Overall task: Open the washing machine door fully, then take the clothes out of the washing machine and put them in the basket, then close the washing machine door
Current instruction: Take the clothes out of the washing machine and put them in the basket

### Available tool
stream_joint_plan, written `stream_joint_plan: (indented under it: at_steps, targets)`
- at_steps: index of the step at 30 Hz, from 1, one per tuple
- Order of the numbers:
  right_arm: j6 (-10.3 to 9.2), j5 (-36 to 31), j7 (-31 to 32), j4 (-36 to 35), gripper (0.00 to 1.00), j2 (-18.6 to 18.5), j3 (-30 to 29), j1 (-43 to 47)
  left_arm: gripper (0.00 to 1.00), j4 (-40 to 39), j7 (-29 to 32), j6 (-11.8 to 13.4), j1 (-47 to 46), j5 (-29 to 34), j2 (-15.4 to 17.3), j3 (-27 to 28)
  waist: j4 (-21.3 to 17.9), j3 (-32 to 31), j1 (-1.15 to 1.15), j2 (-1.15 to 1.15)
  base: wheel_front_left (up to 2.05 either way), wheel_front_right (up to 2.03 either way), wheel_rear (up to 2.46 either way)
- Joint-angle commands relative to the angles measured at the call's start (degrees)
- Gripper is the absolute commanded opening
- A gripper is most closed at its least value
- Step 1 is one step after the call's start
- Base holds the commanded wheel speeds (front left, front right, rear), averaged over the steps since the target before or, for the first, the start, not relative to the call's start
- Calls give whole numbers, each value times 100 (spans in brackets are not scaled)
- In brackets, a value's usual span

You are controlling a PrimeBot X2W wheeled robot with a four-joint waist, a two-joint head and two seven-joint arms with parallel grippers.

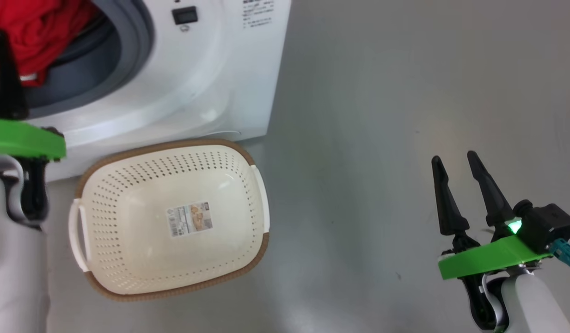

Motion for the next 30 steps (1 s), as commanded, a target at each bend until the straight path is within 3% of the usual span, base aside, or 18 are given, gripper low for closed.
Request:
stream_joint_plan:
  at_steps: [1, 21, 30]
  targets:
    - [28, -50, -37, -103, 100, -66, 66, 121, 0, -317, -27, -32, 192, 15, 200, 162, 170, -193, 0, 0, 0, 0, 0]
    - [28, -108, -37, -70, 100, -66, -147, 416, 0, -3152, -27, -33, 2261, 249, -451, 635, 456, -645, 0, 0, 0, 0, 0]
    - [28, -73, -37, -91, 100, -66, -145, 361, 0, -3219, -27, -33, 2536, 284, -592, 561, 477, -544, 0, 0, 0, 0, 0]
